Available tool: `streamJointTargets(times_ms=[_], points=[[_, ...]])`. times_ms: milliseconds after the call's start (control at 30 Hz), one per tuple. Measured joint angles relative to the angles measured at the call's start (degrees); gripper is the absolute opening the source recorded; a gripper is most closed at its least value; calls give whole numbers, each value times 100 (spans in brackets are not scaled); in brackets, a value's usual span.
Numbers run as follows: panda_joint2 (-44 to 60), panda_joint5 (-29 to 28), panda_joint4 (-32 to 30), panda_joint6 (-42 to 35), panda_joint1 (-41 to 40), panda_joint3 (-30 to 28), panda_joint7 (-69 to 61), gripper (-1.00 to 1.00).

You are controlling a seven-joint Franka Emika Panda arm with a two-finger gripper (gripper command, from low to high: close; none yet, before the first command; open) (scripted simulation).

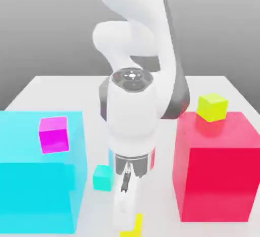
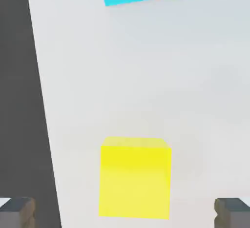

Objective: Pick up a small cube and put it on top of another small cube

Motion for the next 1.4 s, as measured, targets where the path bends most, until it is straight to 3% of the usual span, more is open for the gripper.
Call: streamJointTargets(times_ms=[67, 100, 333, 500, 700, 1067, 1333, 1400], points=[[411, -149, 89, 315, 150, -183, 133, 0], [529, -190, 115, 406, 195, -238, 168, -100], [514, -179, 111, 407, 193, -234, 162, -100], [-367, 214, -90, -277, -63, 86, -167, -100], [-1509, 826, -200, -1268, -90, 582, -1491, -100], [-3754, 1895, -369, -3231, 895, 771, -4082, -100], [-5210, 2285, -517, -4526, 1913, 752, -5593, -100], [-5305, 2231, -632, -4505, 2025, 923, -5583, -100]])
